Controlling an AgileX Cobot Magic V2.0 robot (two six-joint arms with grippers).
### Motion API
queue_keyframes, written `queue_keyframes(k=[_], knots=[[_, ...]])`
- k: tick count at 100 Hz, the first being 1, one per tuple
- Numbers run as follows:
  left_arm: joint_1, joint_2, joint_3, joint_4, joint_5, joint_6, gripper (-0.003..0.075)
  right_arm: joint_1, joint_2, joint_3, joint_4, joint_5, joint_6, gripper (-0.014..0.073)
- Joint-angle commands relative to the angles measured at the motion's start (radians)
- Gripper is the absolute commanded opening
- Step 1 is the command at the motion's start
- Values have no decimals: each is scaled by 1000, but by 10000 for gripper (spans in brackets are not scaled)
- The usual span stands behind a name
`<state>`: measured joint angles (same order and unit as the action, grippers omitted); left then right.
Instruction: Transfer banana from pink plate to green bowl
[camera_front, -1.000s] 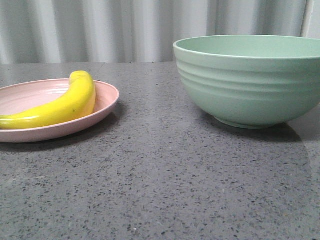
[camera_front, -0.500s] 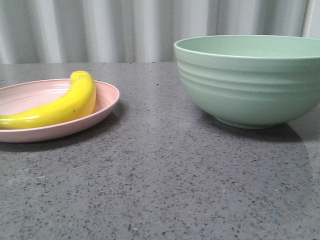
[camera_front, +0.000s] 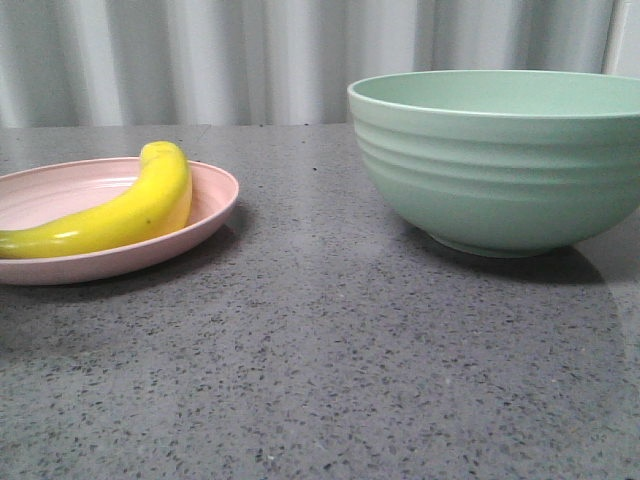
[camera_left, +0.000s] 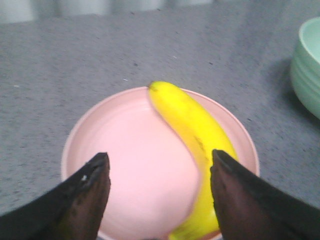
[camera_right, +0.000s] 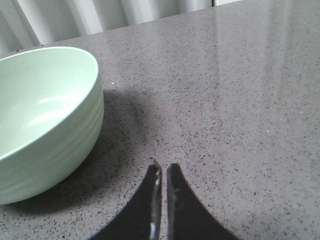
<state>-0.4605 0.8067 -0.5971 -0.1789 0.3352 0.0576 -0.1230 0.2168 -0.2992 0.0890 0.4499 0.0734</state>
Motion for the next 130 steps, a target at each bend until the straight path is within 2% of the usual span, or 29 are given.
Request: queue_keyframes(k=[1, 17, 54, 108, 120, 130], knots=[[-70, 82, -76, -15, -49, 2, 402, 0, 20, -34, 4, -84, -6, -79], [-130, 243, -169, -21, -7, 2, 402, 0, 20, -34, 4, -84, -6, -79], [-135, 499, -348, -36, 148, 2, 401, 0, 20, -34, 4, -84, -6, -79], [-135, 624, -363, -33, 148, 2, 397, 0, 20, -34, 4, -92, -6, -79], [-135, 632, -363, -34, 144, -10, 333, 0, 20, -34, 4, -92, -6, -79], [-135, 632, -363, -36, 133, -9, 189, 0, 20, -34, 4, -123, -6, -80]])
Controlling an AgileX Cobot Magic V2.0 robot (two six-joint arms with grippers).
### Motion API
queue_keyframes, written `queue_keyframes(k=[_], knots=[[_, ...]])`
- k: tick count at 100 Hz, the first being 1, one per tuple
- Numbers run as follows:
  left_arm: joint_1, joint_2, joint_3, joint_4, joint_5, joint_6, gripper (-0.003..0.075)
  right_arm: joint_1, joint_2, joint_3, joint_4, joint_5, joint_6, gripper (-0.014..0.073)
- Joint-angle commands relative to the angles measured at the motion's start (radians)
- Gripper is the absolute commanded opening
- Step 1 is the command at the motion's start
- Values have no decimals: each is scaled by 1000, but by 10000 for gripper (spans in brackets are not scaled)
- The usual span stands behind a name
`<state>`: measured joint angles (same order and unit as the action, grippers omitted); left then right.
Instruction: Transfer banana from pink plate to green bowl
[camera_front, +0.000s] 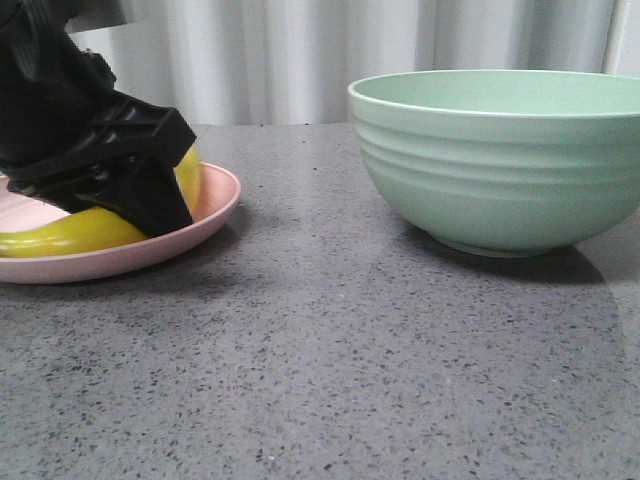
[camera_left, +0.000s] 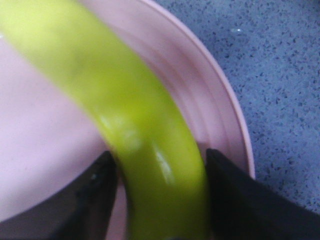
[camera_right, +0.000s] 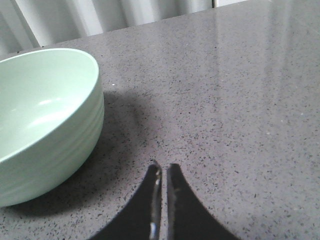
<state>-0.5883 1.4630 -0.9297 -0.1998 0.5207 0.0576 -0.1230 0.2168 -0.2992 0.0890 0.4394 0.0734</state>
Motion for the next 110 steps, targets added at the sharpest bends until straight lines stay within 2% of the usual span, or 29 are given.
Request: queue_keyframes(k=[1, 14, 28, 50, 57, 69, 79, 110], knots=[[-7, -24, -31, -15, -52, -9, 179, 0, 20, -34, 4, -117, -6, -79], [-7, -24, -31, -15, -61, -9, -22, 2, 20, -34, 4, -122, -6, -79], [-7, -38, -36, -15, -68, -9, -19, 12, 20, -55, 4, -91, -8, -79], [-7, -85, -124, -15, 28, 6, -19, 85, 43, -165, 6, 53, -73, -65], [-15, -106, -148, -15, 43, 20, -19, 115, 76, -211, 13, 98, -73, -9], [-54, -140, -179, -15, 45, 54, -19, 170, 158, -288, 73, 137, -96, 171], [-105, -161, -191, -15, 45, 69, -19, 221, 242, -363, 138, 158, -150, 272], [-283, -231, -191, -13, 35, 71, -19, 420, 542, -589, 236, 155, -163, 313]])
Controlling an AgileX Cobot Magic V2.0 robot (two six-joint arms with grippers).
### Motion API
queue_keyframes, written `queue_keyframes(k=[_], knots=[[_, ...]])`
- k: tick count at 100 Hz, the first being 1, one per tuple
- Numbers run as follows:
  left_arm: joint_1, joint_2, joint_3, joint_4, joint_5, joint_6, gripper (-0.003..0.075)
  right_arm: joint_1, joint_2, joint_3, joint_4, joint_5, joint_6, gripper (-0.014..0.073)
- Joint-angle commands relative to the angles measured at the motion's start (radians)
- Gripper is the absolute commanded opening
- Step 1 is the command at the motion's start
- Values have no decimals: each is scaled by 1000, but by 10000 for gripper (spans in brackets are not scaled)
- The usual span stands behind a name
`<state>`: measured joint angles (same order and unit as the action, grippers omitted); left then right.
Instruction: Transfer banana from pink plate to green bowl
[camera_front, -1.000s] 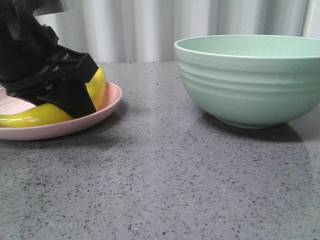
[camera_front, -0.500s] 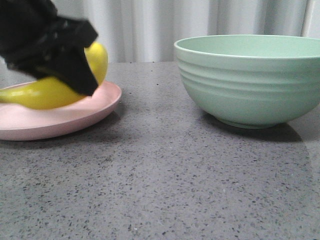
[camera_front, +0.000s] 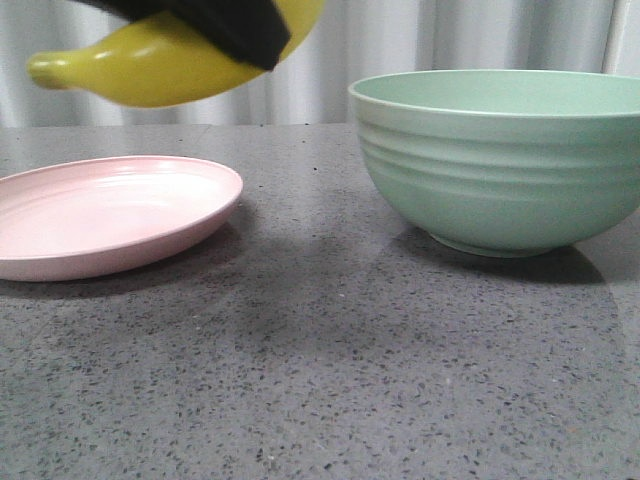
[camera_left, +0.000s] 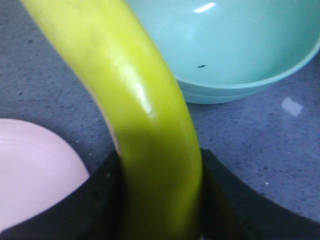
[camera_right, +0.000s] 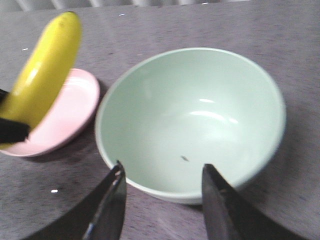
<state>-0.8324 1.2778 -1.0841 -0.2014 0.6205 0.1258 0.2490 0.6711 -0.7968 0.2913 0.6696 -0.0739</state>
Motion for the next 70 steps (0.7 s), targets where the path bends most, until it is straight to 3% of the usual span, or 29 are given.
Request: queue_keyframes(k=[1, 15, 42, 70], knots=[[-44, -46, -36, -12, -65, 3, -19, 56, 94, -96, 37, -77, -15, 322], [-86, -48, -36, -12, -66, 3, -19, 129, 222, -194, 76, -106, -15, 392], [-105, -48, -36, -12, -91, 3, -19, 200, 464, -353, 183, -133, -15, 390], [-105, -48, -36, -12, -100, 3, -18, 219, 603, -416, 212, -126, -15, 386]])
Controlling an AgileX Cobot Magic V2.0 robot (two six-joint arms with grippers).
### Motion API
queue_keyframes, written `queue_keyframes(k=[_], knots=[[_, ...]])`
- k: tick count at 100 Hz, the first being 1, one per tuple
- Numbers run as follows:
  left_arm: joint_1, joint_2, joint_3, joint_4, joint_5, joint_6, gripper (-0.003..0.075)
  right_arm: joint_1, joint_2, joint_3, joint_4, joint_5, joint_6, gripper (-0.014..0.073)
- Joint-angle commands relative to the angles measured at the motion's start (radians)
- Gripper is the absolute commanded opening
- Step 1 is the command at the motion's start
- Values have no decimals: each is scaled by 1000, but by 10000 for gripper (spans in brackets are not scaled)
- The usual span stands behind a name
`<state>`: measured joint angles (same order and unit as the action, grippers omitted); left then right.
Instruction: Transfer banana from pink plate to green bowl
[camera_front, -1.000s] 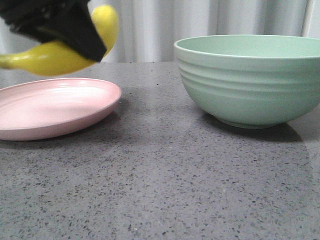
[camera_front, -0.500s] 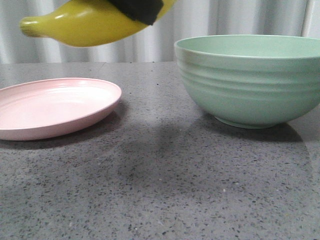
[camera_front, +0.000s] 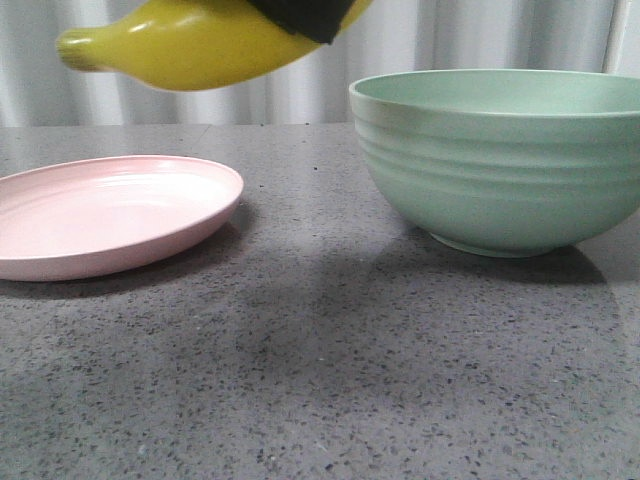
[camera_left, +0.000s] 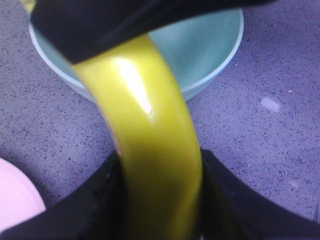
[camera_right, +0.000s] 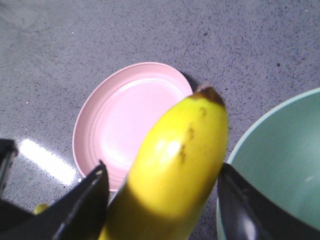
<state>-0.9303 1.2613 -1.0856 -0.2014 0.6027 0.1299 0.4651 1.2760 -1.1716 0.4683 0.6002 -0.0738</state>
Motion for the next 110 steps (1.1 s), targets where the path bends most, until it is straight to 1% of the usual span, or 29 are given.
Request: queue_keyframes(k=[1, 5, 10, 17, 25, 32, 38, 44, 51, 53, 58, 74, 84, 102, 110], knots=[[-7, -32, -35, -12, -82, -1, -18, 3, 0, -42, 37, -56, -15, 385], [-7, -32, -35, -12, -82, -1, -18, 3, 0, -42, 38, -55, -15, 372], [-7, -32, -35, -12, -82, -1, -18, 3, 0, -42, 38, -55, -15, 330], [-7, -32, -35, -12, -83, -1, -18, 3, -2, -42, 38, -55, -15, 230], [-7, -32, -35, -12, -95, -1, -12, 3, -2, -42, 38, -55, -15, 87], [-7, -32, -35, -10, -95, 1, 43, 3, -2, -42, 38, -55, -15, -17], [-7, -32, -35, -8, -90, 1, 141, 3, -2, -42, 38, -57, -15, -80], [-7, -32, -35, -8, -90, 1, 262, 3, -2, -42, 38, -59, -15, -79], [-3, -32, -35, -8, -90, 1, 377, 3, -2, -42, 38, -71, -15, -79], [-1, -32, -35, -6, -90, 1, 401, 3, -2, -42, 38, -75, -15, -79], [8, -36, -35, -6, -90, 1, 433, 1, -2, -42, 35, -85, -15, -79], [35, -83, -35, -6, -84, 1, 431, -30, -6, -47, 35, -108, -15, -79], [54, -132, -35, -6, -84, 1, 431, -79, -12, -65, 35, -108, -15, -79], [92, -217, -35, -6, -86, 1, 431, -211, -30, -89, 32, -108, -15, -79], [103, -246, -35, -6, -86, 1, 431, -279, -30, -92, 8, -99, -15, -79]])
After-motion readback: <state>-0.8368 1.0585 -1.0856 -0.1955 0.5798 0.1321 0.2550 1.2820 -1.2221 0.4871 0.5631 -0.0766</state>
